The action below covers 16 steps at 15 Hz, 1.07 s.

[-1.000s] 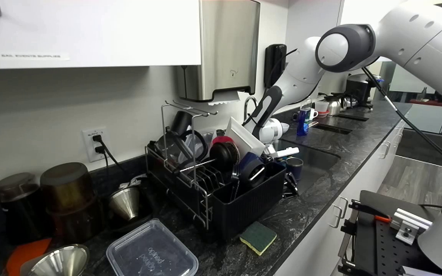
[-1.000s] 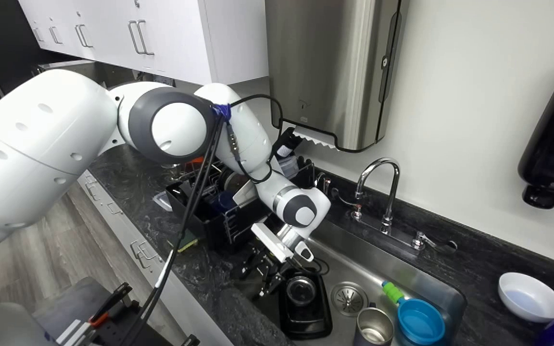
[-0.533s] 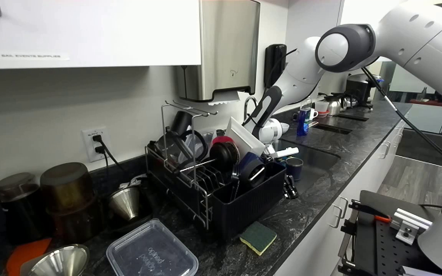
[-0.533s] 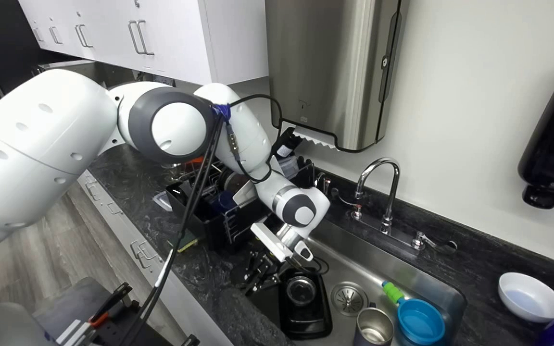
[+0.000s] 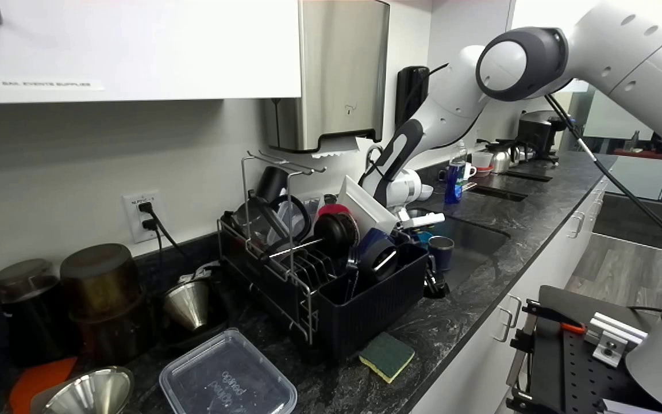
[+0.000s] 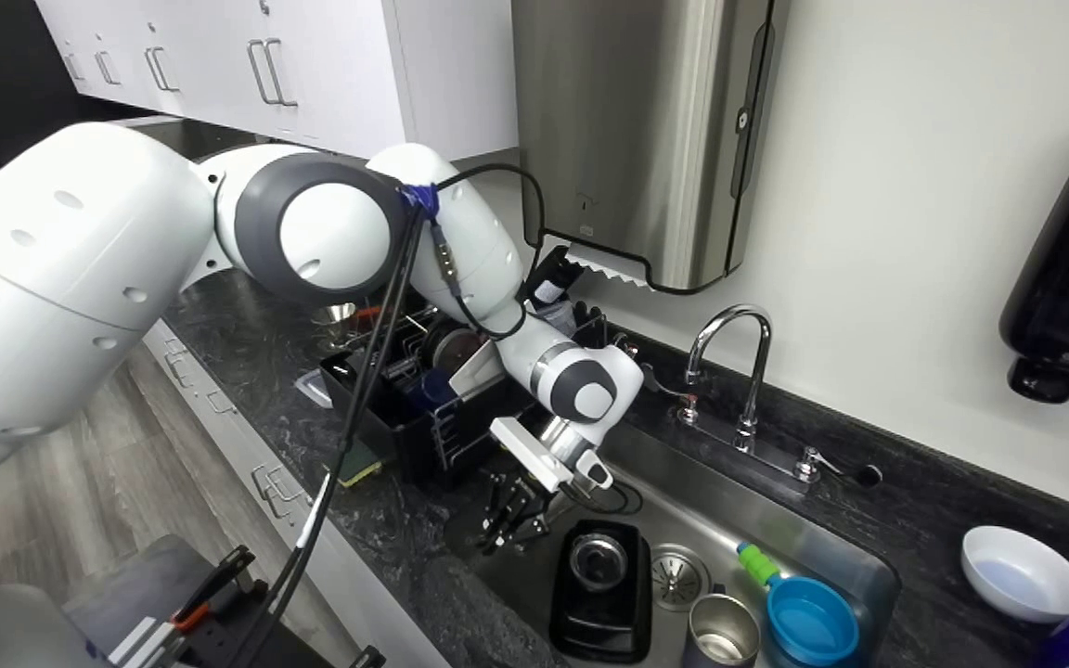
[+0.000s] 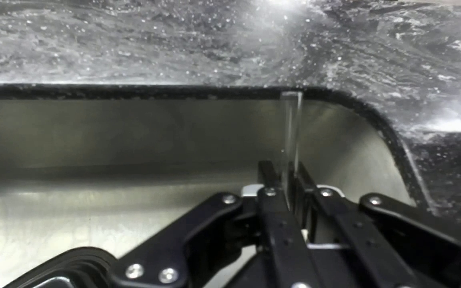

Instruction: Take the straw out of the sink and put it in the cutlery compartment, pick the lid on the tray, place it on the cup in the sink, lift the cup, drop it in the sink then move the pan in the sink to the left

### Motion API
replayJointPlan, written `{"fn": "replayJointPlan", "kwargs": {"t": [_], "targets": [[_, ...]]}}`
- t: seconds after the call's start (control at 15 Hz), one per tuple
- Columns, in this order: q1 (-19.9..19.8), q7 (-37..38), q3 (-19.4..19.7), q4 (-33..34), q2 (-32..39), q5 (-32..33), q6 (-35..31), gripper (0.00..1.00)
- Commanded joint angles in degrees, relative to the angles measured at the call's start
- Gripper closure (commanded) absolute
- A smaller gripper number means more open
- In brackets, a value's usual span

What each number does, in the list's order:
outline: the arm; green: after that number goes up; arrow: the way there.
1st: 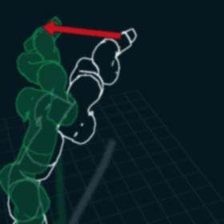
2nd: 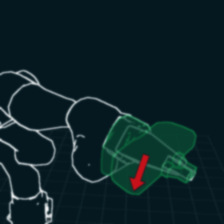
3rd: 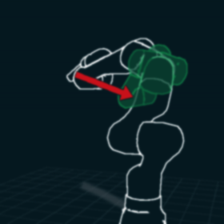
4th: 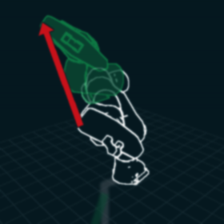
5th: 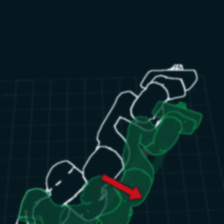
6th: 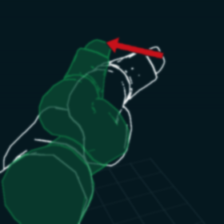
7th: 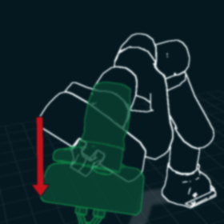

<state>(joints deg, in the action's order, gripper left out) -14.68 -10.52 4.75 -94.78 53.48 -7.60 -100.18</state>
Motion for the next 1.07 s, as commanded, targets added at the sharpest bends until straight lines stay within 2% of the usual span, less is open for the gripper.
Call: {"fn": "replayJointPlan", "kwargs": {"t": [0.0, 0.53, 1.0], "targets": [[-0.5, -1.3, -0.3, -2.8, -4.4, 0.2, -1.8, 0.97], [-0.8, -2.3, 0.1, -6.0, -9.9, 0.1, -3.2, 0.97], [-1.4, -2.8, 1.3, -15.8, -15.3, 0.1, -8.3, 0.97]]}}
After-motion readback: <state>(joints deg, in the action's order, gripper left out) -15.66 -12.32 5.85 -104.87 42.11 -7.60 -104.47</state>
